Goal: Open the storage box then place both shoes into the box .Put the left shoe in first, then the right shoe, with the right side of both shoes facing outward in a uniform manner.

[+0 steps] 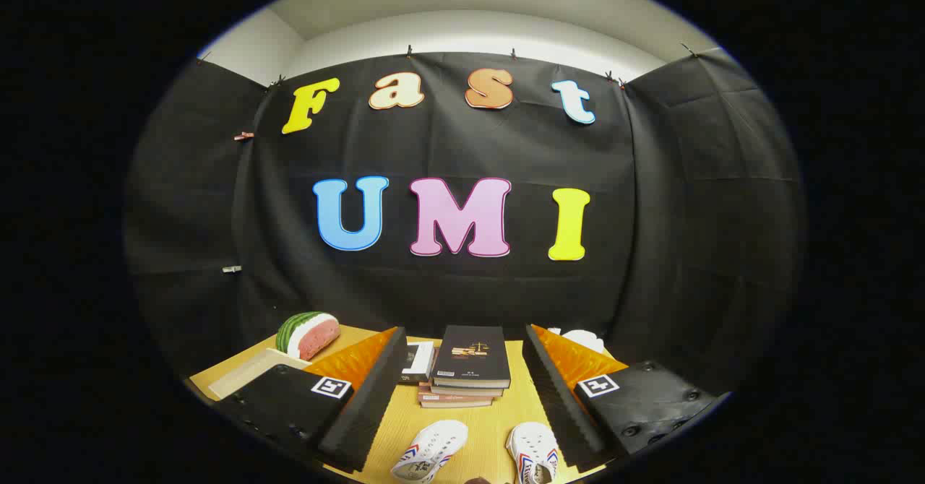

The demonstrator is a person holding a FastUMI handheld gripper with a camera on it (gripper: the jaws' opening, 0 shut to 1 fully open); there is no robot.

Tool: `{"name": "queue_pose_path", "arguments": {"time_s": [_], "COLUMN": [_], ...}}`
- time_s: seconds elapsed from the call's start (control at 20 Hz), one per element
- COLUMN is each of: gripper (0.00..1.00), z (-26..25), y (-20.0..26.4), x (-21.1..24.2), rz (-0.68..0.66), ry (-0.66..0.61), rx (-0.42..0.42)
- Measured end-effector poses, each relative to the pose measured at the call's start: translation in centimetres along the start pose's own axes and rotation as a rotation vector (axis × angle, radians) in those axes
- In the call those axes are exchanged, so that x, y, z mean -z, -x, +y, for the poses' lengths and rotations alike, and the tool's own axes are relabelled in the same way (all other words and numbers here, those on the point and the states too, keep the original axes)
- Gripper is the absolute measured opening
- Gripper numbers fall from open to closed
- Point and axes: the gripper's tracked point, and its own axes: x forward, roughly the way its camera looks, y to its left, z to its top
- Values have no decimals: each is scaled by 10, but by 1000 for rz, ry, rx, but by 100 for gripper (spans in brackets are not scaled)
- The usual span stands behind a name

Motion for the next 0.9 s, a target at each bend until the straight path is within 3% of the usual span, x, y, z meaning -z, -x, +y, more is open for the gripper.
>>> {"name": "queue_pose_path", "arguments": {"time_s": [0.9], "gripper": [97], "z": [49], "y": [4], "x": [-4], "rz": [4], "ry": [56], "rx": [107]}}
